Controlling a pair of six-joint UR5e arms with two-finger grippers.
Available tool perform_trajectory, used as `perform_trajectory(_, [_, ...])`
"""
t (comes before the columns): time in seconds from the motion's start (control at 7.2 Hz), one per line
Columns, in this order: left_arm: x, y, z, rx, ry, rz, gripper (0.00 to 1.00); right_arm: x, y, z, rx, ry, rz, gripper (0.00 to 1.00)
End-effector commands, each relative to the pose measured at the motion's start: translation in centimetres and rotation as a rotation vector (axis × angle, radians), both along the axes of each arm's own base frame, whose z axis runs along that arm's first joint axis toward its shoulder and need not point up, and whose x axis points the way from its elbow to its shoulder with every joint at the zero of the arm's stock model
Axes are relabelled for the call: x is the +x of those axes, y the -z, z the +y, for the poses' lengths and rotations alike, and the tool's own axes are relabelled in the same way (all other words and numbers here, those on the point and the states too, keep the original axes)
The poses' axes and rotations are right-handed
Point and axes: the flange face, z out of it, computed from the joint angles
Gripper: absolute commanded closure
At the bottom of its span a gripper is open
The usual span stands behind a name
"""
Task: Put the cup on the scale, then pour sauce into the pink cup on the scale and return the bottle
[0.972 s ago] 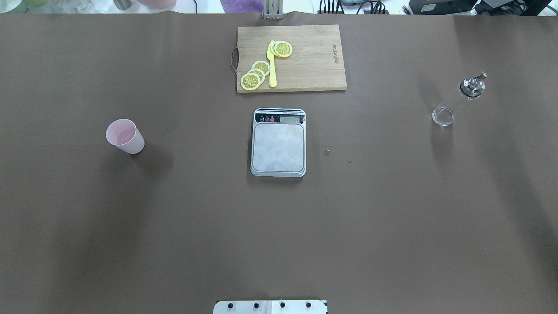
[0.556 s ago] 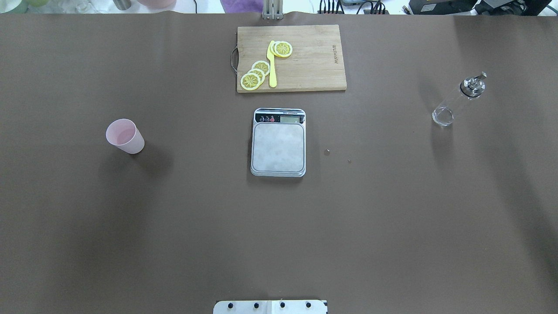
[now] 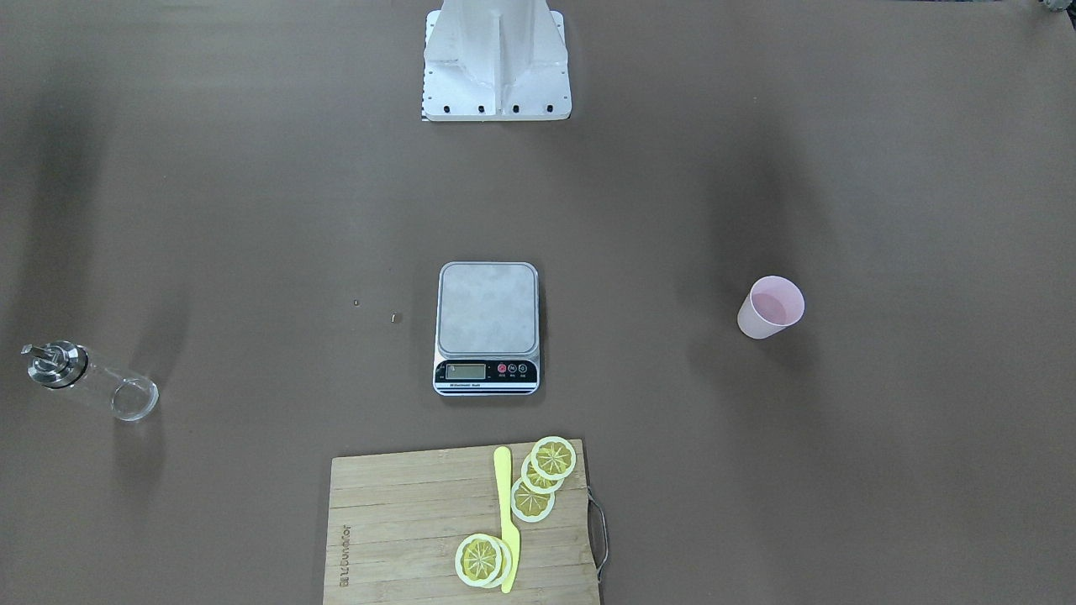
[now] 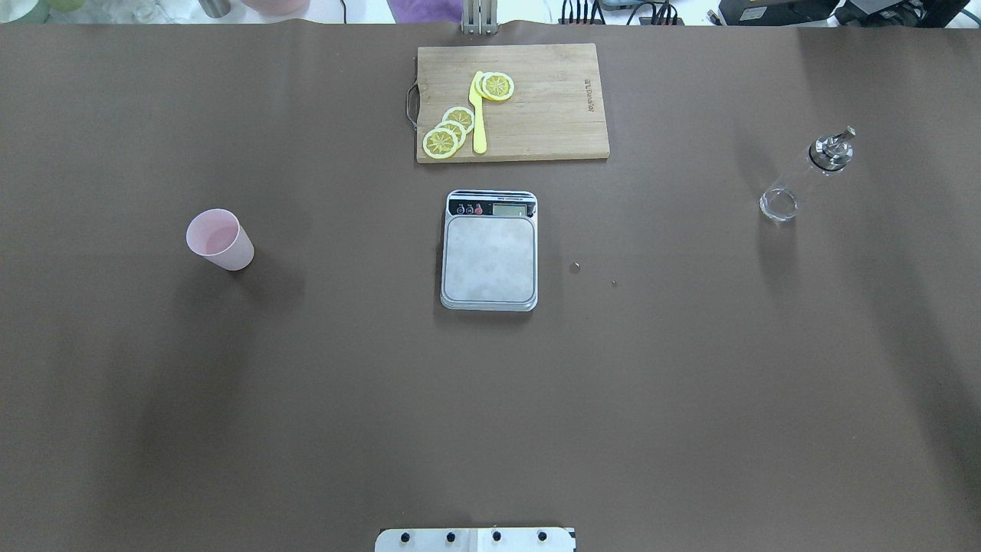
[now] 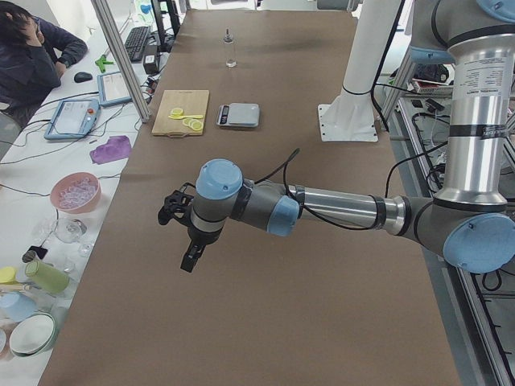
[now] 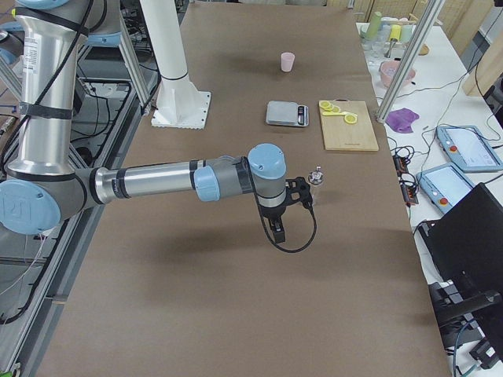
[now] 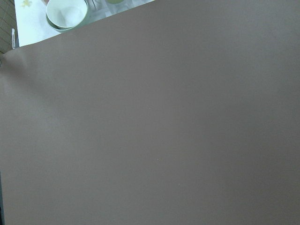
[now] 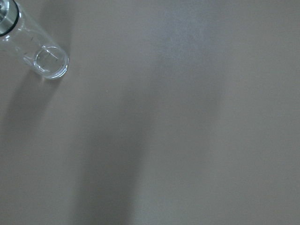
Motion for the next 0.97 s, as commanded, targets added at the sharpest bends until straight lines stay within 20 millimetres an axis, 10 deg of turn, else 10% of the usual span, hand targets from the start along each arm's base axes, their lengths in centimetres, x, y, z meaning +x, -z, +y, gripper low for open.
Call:
perform_trajectory(0.0, [0.2, 1.9, 0.7, 0.096, -0.001, 0.001, 0.01, -2.2, 2.1, -1.8, 0.055, 0.045, -0.005, 0.00])
perform_trajectory(0.42, [6.1, 6.4, -0.8, 0.134, -0.079, 0.151, 0.02, -2.9, 2.6, -2.0, 0.067, 0.061, -0.035, 0.00])
perform_trajectory(0.83, [16.3, 9.3, -0.8, -0.019, -0.067, 0.291, 0.02, -3.3, 2.5, -1.6, 0.022, 0.047, -0.076, 0.00])
